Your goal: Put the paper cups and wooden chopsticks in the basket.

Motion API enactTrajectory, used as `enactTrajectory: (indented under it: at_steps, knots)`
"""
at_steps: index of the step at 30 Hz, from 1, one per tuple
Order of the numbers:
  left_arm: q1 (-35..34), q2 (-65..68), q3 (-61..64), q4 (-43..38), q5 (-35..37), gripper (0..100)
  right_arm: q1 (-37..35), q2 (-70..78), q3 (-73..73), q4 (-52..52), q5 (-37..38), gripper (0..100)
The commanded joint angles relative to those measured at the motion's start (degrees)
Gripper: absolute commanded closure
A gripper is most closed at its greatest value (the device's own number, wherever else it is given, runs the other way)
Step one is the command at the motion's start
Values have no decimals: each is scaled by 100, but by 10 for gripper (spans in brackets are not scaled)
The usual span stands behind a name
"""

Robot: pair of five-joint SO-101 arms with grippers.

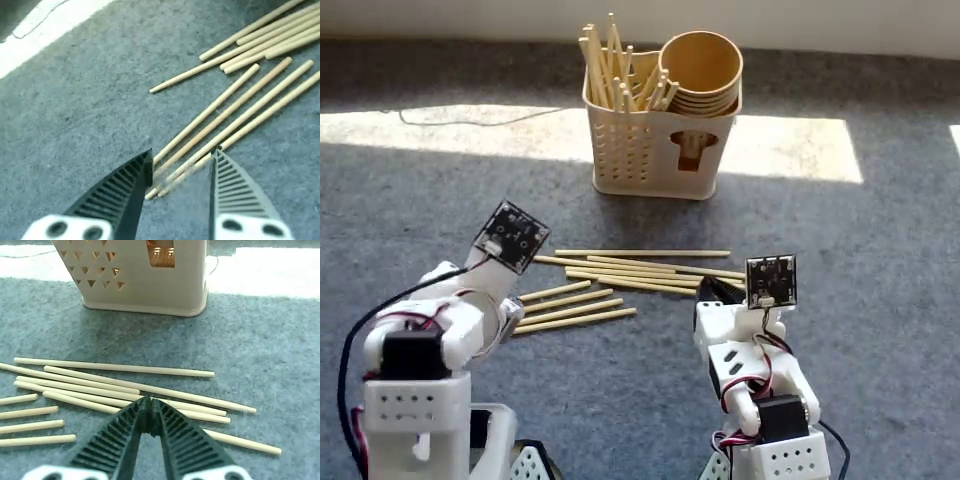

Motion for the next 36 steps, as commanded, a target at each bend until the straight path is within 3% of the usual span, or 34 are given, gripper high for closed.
enactTrajectory:
  at_steps: [1, 5, 20, 24, 36]
  knots:
    - [409, 1103, -435, -18, -378, 812, 57, -66, -22, -75, -35, 992]
    - [585, 1640, -532, -53, -607, 812, 57, -66, -22, -75, -26, 992]
    - [708, 3653, -523, -1749, -870, 814, 48, -75, -22, -84, -18, 992]
    - [796, 4163, -532, -2092, -993, 867, 48, -75, -22, -84, -18, 992]
    - [796, 5745, -1552, -2145, -993, 870, 48, -75, -22, -84, -18, 992]
